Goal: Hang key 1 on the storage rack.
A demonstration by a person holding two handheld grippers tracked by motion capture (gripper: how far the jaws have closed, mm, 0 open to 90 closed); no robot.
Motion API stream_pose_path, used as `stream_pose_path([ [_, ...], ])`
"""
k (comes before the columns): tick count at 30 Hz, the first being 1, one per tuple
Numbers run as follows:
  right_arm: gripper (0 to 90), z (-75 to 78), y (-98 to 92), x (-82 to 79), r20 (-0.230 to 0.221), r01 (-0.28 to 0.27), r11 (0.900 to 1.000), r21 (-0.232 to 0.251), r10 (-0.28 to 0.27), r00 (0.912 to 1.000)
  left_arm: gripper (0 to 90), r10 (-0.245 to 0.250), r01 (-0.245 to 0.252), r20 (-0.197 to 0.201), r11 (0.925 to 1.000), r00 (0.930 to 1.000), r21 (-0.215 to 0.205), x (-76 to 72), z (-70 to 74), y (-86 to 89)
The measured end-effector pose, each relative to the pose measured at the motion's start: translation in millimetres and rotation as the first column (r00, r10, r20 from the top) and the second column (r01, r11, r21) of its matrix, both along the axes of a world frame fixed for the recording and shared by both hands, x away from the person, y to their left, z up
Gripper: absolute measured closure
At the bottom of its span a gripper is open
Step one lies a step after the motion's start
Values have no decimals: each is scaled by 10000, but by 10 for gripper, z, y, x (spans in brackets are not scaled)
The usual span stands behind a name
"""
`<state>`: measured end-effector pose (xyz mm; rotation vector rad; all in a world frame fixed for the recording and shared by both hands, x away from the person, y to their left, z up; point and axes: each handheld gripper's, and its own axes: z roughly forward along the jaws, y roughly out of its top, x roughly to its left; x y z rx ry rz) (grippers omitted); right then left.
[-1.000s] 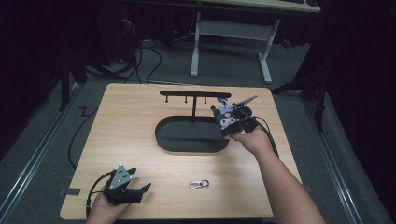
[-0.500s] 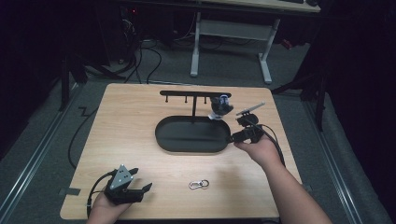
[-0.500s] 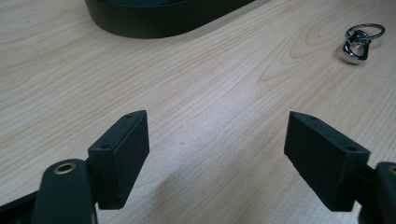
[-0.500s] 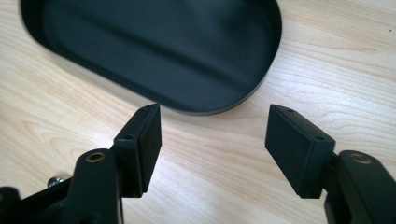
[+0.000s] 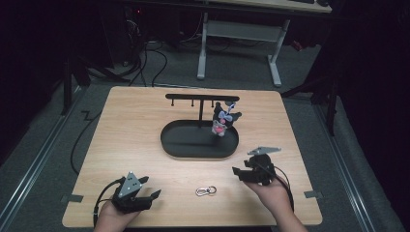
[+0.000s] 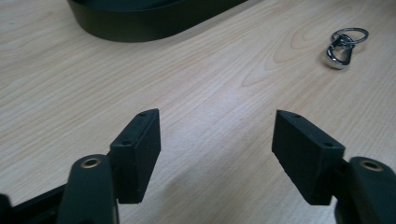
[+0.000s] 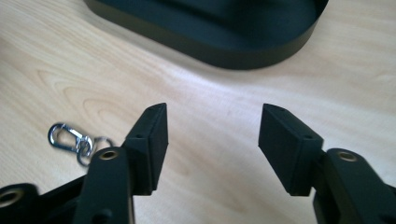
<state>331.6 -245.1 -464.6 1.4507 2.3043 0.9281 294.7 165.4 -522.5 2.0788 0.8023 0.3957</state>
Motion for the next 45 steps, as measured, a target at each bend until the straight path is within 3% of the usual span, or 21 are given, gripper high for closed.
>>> stream_pose_path([
  [1,498,-147,-46,-144,246,210,9985,500,-222,9995,388,-51,51,30,10000,10000,35,-6,2,-19],
  [4,537,-268,-92,-262,349,265,9956,904,-297,9990,427,-54,54,-8,9999,10000,-118,8,10,-68],
  [6,603,-357,-121,-359,616,292,9938,1068,-359,9975,478,-29,24,-297,9998,9996,-188,23,2,-124],
  [7,625,-411,-145,-428,876,249,9928,1172,-353,9955,503,-53,47,-461,9999,9989,-126,24,-6,-161],
  [8,746,-452,-177,-511,780,184,9894,1439,-299,9965,590,-246,256,-401,9994,9989,242,8,-17,-247],
  [9,746,-452,-177,-511,780,184,9894,1439,-299,9965,616,-246,256,-401,9994,9989,242,8,-17,-247],
  [11,900,-413,-172,-566,1078,-19,9916,1290,-121,9941,669,-274,298,-376,9975,9989,642,13,-18,-356],
  [12,900,-392,-173,-575,1215,-65,9944,1057,-64,9926,713,-216,242,-375,9972,9991,712,26,-16,-411],
  [14,900,-398,-203,-558,1091,-140,9895,1439,-18,9940,801,-103,125,-246,9957,9996,920,59,-1,-526],
  [16,900,-413,-202,-554,1225,-501,9889,1401,329,9919,852,-43,68,-445,9984,9990,570,121,28,-658],
  [19,873,-413,-205,-560,1236,-526,9867,1536,336,9918,861,-60,90,-405,9971,9992,756,178,42,-872],
  [22,833,-409,-214,-571,1242,-552,9829,1759,335,9917,857,-256,323,-765,9956,9967,877,213,3,-1057],
  [28,811,-420,-237,-545,1128,-525,9791,1964,306,9931,827,-996,1074,-993,9913,9901,765,135,-2,-1282],
  [34,796,-434,-248,-548,1053,-592,9758,2106,376,9937,822,-1230,1310,-1064,9887,9867,722,84,-34,-1484],
  [39,787,-425,-280,-549,1016,-487,9738,2223,266,9945,823,-1899,1983,-1035,9770,9763,788,37,-40,-1841],
  [42,781,-413,-342,-545,1048,-243,9727,2307,0,9945,825,-2314,2401,-1002,9670,9677,856,28,-33,-2108],
  [43,781,-408,-362,-548,1021,-140,9714,2370,-106,9947,826,-2510,2599,-1019,9619,9626,851,32,-30,-2271],
  [45,781,-407,-388,-546,1063,-99,9720,2349,-155,9942,826,-2632,2719,-1014,9585,9594,853,33,-29,-2346],
])
